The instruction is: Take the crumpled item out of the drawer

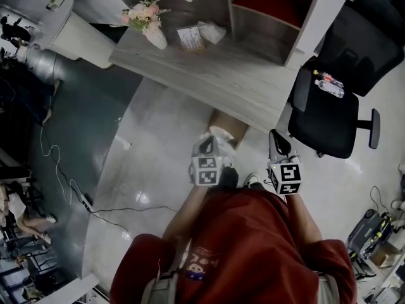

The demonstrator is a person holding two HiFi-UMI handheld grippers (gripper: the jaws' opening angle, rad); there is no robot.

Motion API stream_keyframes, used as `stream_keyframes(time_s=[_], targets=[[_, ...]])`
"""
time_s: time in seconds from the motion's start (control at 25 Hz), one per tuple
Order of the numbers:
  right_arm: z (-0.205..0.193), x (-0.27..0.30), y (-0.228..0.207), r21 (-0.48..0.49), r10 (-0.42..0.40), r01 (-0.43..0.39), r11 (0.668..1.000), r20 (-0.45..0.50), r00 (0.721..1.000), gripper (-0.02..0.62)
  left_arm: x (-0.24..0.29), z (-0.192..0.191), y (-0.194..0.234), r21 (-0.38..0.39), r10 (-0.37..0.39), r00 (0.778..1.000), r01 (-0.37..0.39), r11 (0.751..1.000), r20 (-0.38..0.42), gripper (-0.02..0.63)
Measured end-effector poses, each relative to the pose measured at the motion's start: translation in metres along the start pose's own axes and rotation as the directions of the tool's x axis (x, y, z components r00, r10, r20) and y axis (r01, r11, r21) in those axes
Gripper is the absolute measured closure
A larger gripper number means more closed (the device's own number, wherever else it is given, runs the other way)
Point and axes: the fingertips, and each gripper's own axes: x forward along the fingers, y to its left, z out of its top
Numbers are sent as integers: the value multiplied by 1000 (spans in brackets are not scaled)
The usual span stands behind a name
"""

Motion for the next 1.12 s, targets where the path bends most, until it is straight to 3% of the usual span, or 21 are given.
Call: stream_keyframes(time_s=[0.44,1.12], targets=[[9,-1,-4,10,-3,3,1000,18,1000,595,-31,44,3,-27,26,985,-21,999,168,607],[4,3,3,2,1,-1,1000,-3,1000,595,-34,47,7,-43,17,980,-8,999,196,607]])
